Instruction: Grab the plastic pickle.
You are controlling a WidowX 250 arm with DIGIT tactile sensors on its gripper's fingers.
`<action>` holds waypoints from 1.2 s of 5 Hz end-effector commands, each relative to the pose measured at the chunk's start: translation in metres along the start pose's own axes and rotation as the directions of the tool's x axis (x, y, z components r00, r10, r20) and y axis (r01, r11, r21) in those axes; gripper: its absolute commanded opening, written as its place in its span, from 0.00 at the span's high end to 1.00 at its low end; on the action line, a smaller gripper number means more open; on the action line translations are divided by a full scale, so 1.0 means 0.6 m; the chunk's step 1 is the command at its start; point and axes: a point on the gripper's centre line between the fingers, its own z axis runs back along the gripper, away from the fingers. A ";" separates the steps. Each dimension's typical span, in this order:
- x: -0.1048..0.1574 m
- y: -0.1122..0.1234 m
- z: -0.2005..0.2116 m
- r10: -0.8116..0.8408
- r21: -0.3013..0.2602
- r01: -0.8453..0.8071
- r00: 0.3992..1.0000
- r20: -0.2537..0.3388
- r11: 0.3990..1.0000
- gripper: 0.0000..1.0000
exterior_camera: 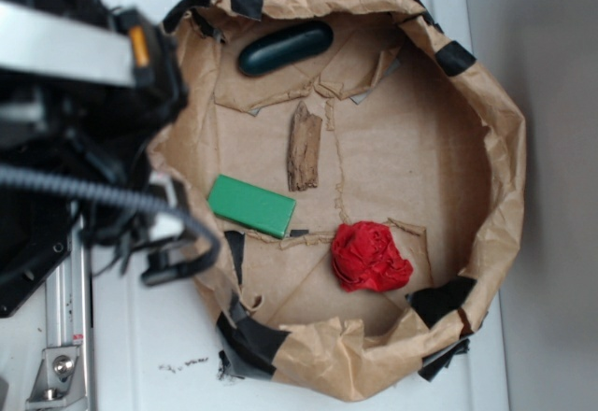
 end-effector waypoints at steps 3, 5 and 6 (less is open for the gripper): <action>0.090 0.013 -0.185 0.157 0.134 -0.154 0.988 -0.010 0.979 0.00; 0.092 0.035 -0.243 0.178 0.153 -0.171 0.984 -0.032 0.973 0.00; 0.089 0.061 -0.261 0.201 0.150 -0.193 0.979 -0.042 0.970 0.00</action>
